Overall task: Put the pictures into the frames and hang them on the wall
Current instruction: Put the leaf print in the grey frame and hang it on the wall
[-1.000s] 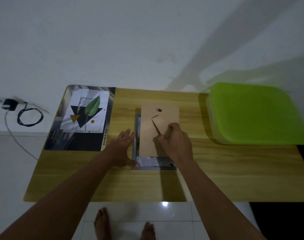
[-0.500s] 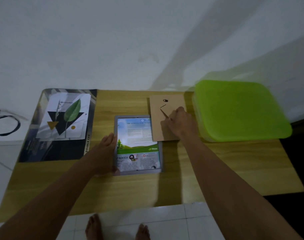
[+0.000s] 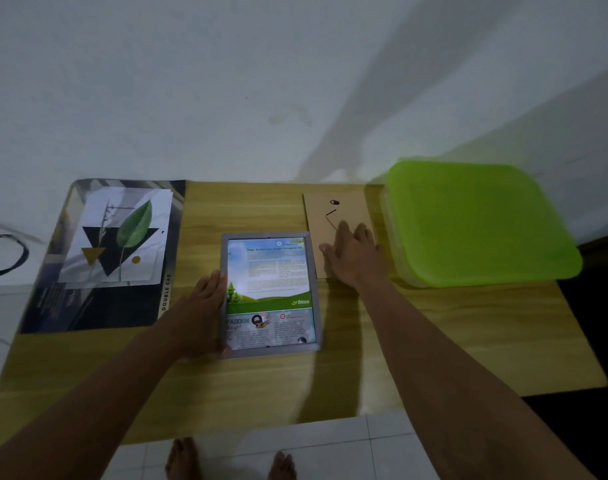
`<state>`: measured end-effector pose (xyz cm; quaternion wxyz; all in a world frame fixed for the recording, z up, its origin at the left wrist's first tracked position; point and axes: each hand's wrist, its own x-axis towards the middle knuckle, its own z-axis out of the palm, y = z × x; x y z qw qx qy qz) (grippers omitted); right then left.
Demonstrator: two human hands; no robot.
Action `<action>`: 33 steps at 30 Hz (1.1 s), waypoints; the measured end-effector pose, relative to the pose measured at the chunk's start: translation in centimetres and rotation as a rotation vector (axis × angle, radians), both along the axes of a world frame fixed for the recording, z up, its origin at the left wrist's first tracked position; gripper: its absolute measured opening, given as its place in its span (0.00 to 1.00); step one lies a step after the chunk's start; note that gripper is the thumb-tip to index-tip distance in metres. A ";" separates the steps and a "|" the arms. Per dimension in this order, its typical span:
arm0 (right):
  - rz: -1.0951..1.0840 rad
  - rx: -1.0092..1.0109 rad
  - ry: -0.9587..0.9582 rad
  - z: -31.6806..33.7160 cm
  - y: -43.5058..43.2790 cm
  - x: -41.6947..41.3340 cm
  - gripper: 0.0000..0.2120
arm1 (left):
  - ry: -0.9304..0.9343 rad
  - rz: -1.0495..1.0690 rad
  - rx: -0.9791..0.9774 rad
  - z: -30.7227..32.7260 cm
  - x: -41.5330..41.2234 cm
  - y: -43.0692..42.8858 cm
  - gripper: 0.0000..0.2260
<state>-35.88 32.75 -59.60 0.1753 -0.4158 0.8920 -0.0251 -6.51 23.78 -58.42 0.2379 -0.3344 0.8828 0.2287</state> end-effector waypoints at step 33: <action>0.344 -0.213 -0.346 -0.5 2.7 8.3 0.35 | 0.244 0.310 -0.035 -0.1 -1.2 1.5 0.42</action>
